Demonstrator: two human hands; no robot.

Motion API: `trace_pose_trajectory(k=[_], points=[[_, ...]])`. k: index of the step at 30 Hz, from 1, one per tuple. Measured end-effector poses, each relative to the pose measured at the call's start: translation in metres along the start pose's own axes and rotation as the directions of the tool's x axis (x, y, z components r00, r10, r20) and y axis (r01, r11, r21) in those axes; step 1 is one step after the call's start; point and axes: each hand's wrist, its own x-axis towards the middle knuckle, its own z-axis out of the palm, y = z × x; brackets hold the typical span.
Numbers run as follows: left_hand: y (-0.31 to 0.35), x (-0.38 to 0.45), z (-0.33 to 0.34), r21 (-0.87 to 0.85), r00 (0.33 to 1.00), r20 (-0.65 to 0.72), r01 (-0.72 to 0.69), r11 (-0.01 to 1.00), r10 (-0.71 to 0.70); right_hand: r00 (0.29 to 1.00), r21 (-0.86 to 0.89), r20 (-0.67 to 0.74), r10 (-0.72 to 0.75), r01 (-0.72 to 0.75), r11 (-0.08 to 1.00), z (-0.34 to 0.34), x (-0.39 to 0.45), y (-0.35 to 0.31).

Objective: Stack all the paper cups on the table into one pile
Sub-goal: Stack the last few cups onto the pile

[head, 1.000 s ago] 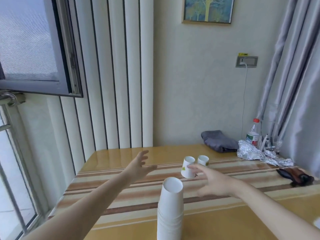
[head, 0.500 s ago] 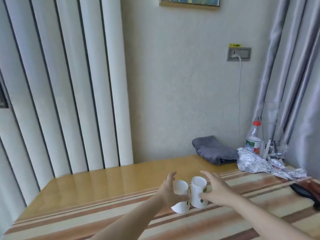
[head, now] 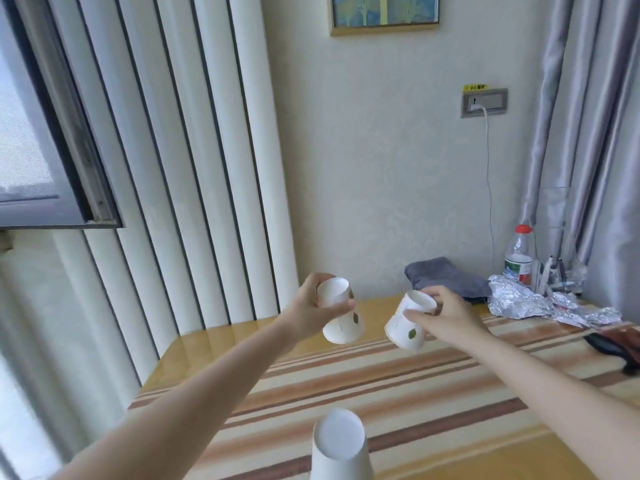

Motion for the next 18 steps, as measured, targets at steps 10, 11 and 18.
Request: trace_pose_trajectory(k=[10,11,18], points=[[0.052,-0.147,-0.026,-0.015,0.983,0.172,-0.069,0.998,0.070,0.990,0.062,-0.054,-0.132,0.135,0.989,-0.049,-0.122,-0.091],[0.050,-0.153,-0.024,-0.005,0.982,0.177,-0.064,0.998,0.064,0.989,0.066,-0.049,-0.141,0.144,0.987,-0.050,-0.130,-0.092],[0.029,-0.179,-0.005,0.009,0.973,0.232,0.010,1.000,-0.012,0.979,0.073,0.010,-0.203,0.202,0.977,-0.050,-0.165,-0.096]])
